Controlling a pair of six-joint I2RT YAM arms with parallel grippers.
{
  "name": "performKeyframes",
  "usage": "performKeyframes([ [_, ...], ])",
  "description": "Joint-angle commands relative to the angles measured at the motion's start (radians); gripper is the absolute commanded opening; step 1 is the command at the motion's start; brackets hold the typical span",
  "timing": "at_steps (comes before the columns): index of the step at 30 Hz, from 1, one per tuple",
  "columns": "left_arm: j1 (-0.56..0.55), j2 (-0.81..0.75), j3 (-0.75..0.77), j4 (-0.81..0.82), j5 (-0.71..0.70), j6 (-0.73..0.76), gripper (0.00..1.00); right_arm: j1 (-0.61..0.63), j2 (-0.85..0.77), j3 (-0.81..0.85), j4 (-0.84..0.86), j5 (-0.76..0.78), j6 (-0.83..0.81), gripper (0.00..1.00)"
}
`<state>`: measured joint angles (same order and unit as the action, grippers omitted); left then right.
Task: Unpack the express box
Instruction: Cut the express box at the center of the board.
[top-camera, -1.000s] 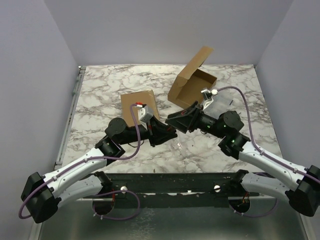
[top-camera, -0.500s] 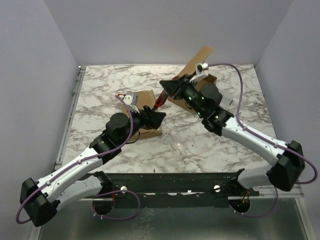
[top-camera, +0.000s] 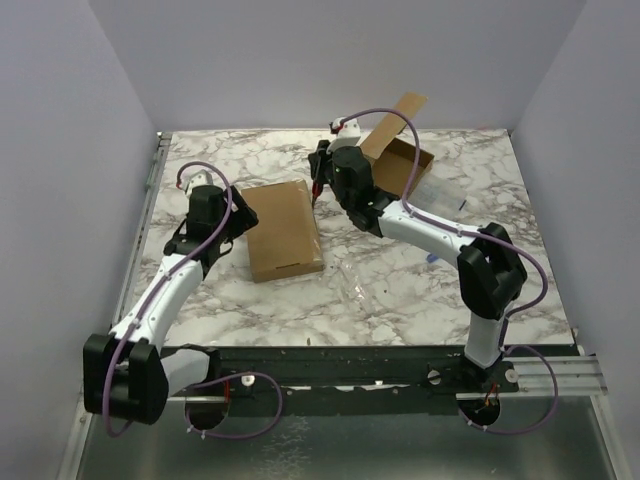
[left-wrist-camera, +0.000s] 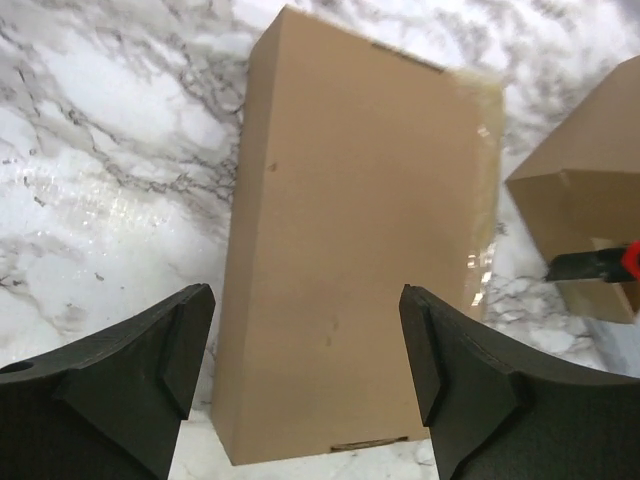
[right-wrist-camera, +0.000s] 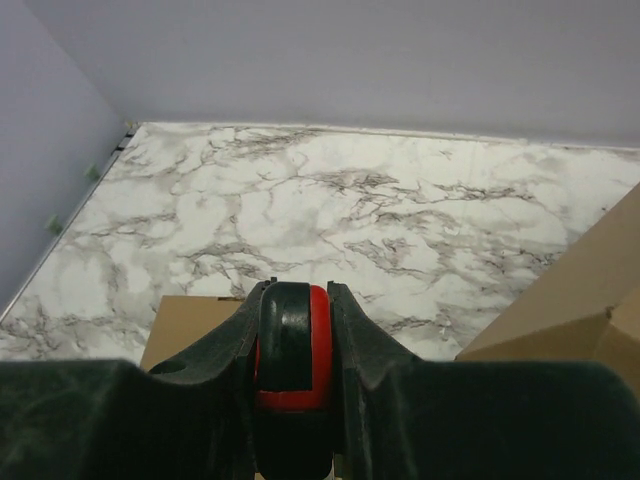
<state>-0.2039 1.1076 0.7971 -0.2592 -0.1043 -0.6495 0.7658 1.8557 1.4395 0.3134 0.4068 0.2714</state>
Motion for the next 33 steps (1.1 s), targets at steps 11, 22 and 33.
performKeyframes([
  [11,-0.045,0.1,-0.229,0.175,0.424,-0.091,0.72,-0.004,0.032,0.057,0.045,0.042,-0.143,0.0],
  [22,-0.046,-0.094,-0.074,-0.086,0.158,-0.094,0.8,-0.014,-0.059,-0.12,0.179,-0.071,-0.208,0.0],
  [33,-0.001,0.573,0.528,0.017,0.311,0.306,0.7,-0.05,0.075,-0.04,0.37,-0.246,-0.262,0.0],
])
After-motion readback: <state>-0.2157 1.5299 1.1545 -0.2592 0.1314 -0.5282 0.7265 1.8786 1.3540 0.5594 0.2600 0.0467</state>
